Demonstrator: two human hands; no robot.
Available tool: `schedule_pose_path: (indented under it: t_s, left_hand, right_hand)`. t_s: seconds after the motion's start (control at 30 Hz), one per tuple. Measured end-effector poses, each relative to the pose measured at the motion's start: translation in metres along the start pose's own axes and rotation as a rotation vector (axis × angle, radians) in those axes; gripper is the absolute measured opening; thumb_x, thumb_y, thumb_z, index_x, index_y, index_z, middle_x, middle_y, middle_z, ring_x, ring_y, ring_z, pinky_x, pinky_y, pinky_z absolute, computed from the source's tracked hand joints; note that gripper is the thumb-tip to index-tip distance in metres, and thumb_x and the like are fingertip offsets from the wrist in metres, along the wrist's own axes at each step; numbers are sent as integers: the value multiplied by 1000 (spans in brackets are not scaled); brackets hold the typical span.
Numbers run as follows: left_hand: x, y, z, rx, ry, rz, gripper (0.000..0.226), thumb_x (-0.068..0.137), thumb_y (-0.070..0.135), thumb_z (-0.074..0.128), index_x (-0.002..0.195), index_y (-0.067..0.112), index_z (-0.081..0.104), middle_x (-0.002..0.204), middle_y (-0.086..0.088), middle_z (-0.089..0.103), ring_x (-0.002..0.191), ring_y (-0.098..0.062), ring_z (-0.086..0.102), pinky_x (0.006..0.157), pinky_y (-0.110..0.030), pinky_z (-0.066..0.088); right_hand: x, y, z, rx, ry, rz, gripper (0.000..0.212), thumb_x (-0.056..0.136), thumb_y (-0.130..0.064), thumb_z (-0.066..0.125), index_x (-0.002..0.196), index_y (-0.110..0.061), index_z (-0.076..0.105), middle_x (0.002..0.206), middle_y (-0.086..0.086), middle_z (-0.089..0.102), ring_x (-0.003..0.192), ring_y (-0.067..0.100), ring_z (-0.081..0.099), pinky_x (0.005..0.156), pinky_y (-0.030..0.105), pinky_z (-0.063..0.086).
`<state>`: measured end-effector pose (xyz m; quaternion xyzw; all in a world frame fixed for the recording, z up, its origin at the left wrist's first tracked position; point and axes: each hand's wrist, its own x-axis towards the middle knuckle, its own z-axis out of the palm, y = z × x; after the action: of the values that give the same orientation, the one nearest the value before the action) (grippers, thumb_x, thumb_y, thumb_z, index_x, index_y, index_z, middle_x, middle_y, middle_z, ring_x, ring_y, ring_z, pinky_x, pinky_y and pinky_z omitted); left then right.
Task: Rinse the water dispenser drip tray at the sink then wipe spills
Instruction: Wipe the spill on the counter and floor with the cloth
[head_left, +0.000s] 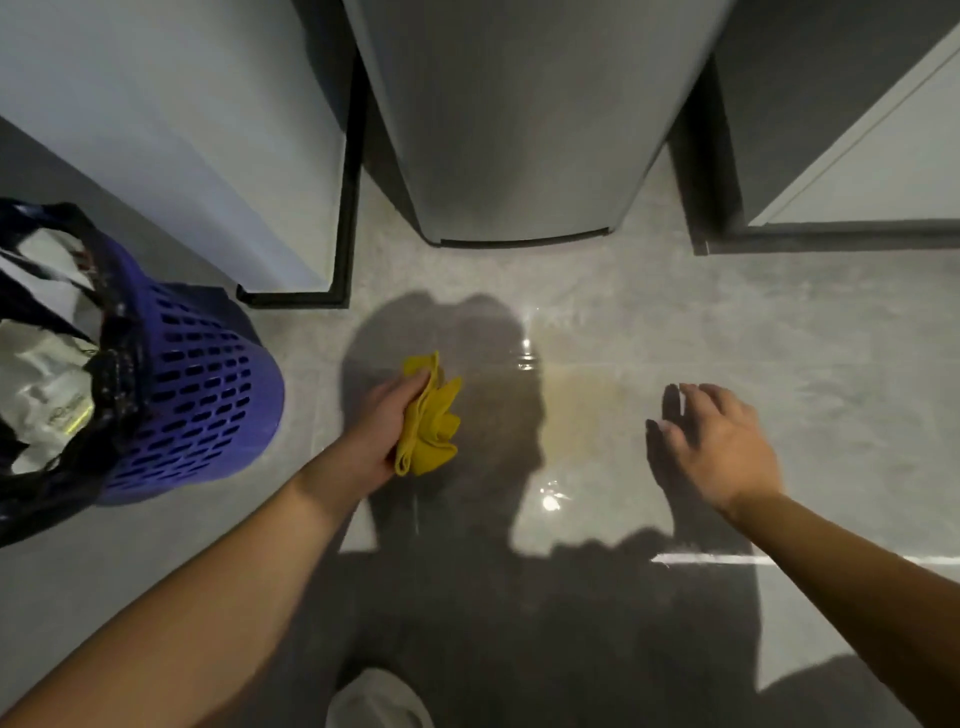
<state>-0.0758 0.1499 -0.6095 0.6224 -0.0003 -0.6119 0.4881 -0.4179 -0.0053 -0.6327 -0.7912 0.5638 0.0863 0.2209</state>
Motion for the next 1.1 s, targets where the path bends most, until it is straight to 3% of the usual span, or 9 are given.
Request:
schedule_pose_path:
  t_s: [0.13,0.27,0.37,0.5,0.6,0.73,0.87,1.0,1.1]
  left_hand:
    - [28,3,-8,419,137,304,15,104,18,59,91,16,66,68,2,71,52,-10,64,45,-23,52]
    - [32,4,-21,1404,242,913,27,100,43,59,89,19,66,78,-1,71,69,-21,67,57,-31,49]
    - [30,-28,-28,1810,8,1297,34,100,46,54,97,19,75,90,-6,73,76,-29,70,61,-35,55]
    - [33,-68,-43,1825,54,1242,35,98,41,59,113,15,78,107,-9,75,84,-33,70,79,-44,59]
    - [39,-74,-51,1795,169,1054,56,96,50,53,138,15,66,135,-13,66,112,-39,67,96,-48,54]
    - [61,-48,-44,1816,126,781,102,84,80,44,161,15,32,169,-13,26,155,-36,24,123,-53,26]
    - [102,-7,-3,1964,-21,723,120,76,93,33,166,20,3,174,-10,-2,160,-31,0,128,-53,11]
    - [107,-21,45,2055,-183,861,113,82,90,31,166,17,9,174,-14,2,160,-35,1,128,-53,7]
    - [80,-62,48,2033,-212,892,111,83,87,37,165,14,18,173,-16,9,159,-37,7,126,-56,13]
  right_hand:
    - [13,11,27,-128,-42,8,78,96,-67,44,159,-23,29,166,8,28,150,34,27,117,52,36]
    - [11,14,30,-114,-33,18,81,94,-73,37,161,-30,24,170,0,21,156,27,17,113,53,41]
    - [12,12,25,-120,-58,30,82,93,-73,38,161,-32,22,170,-3,21,156,25,15,107,56,47]
    - [10,11,32,-112,-51,31,80,94,-72,32,162,-32,18,170,-3,17,157,25,11,104,58,49]
    - [7,13,40,-94,-13,6,78,97,-68,33,162,-27,21,170,3,19,156,31,14,111,56,42]
    - [8,13,40,-108,-18,-2,79,98,-66,32,163,-23,18,170,7,19,156,34,14,119,53,32]
    - [9,12,35,-116,-35,0,81,97,-68,31,164,-25,16,171,4,17,156,31,12,116,52,36]
    - [14,21,24,-111,-92,-26,83,93,-71,41,163,-36,10,171,-7,13,157,23,12,110,52,46]
    - [20,40,9,-71,-216,-87,112,78,-74,65,164,-37,4,171,-17,-1,158,15,6,122,44,32]
